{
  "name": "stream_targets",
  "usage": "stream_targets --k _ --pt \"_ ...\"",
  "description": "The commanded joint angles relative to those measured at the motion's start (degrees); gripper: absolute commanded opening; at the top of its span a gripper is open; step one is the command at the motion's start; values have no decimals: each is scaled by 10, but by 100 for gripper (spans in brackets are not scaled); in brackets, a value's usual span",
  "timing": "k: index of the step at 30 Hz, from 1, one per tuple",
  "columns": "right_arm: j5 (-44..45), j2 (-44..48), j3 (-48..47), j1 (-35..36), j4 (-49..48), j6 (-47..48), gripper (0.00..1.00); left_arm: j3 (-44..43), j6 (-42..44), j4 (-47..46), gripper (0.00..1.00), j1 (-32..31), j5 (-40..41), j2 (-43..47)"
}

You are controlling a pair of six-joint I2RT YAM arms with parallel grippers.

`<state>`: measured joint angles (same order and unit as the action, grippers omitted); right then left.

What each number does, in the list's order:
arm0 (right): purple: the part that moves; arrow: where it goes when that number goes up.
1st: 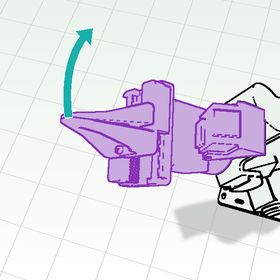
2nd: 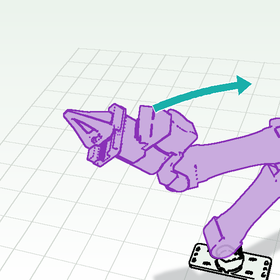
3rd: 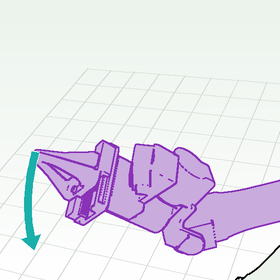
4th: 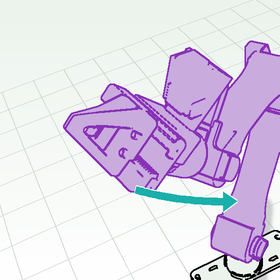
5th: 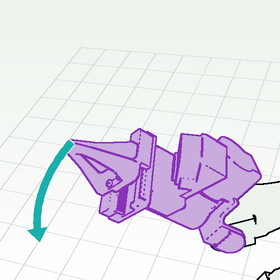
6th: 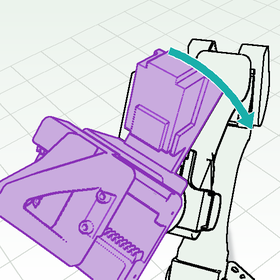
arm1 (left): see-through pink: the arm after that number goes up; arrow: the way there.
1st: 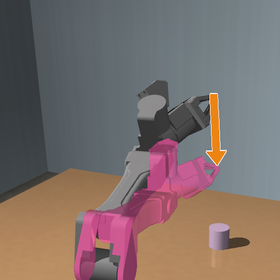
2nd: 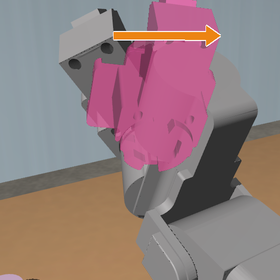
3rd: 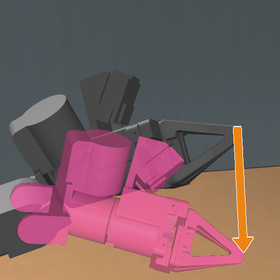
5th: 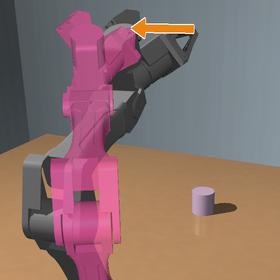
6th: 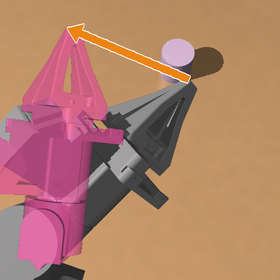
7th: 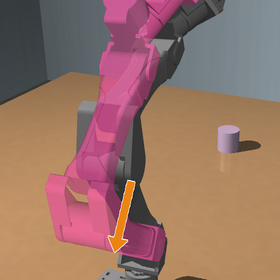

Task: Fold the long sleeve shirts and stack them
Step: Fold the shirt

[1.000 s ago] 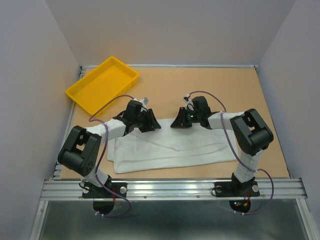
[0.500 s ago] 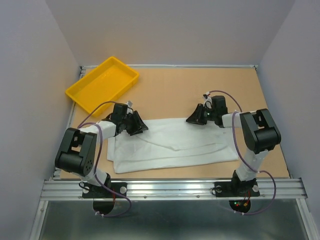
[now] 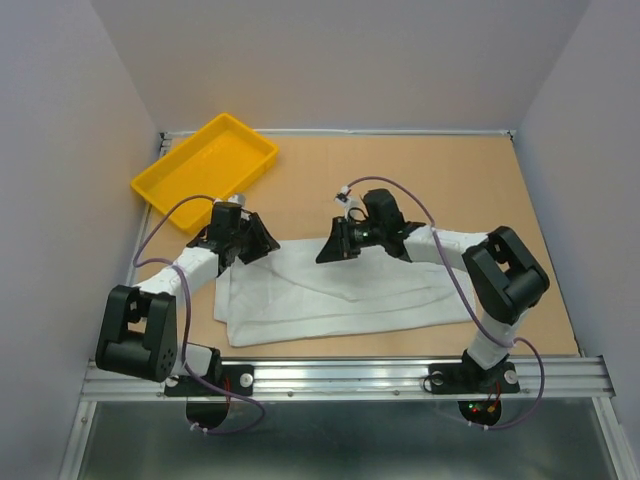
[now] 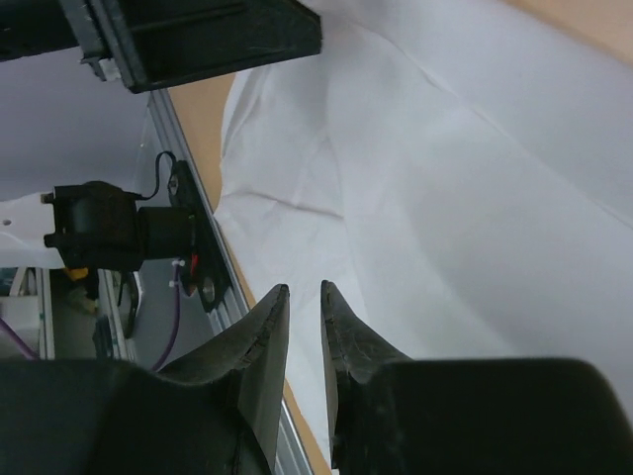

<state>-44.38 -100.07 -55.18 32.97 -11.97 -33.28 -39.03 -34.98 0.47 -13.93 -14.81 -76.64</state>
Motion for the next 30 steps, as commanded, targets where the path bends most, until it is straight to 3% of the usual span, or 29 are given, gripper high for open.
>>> stream_targets --k 1,6,11,22,30 --pt "-15 -45 -59 31 -11 -13 25 0 6 -2 52 14 25 -27" --pt "-35 -125 -54 45 -72 -37 25 6 0 -26 47 21 32 -61" --pt "-49 -165 -20 45 -69 -23 25 21 -11 -35 45 36 38 -81" --pt "-43 -65 89 44 16 45 24 38 -27 -45 43 56 27 -95" --pt "-26 -67 147 40 40 81 24 38 -32 -46 43 68 26 -99"
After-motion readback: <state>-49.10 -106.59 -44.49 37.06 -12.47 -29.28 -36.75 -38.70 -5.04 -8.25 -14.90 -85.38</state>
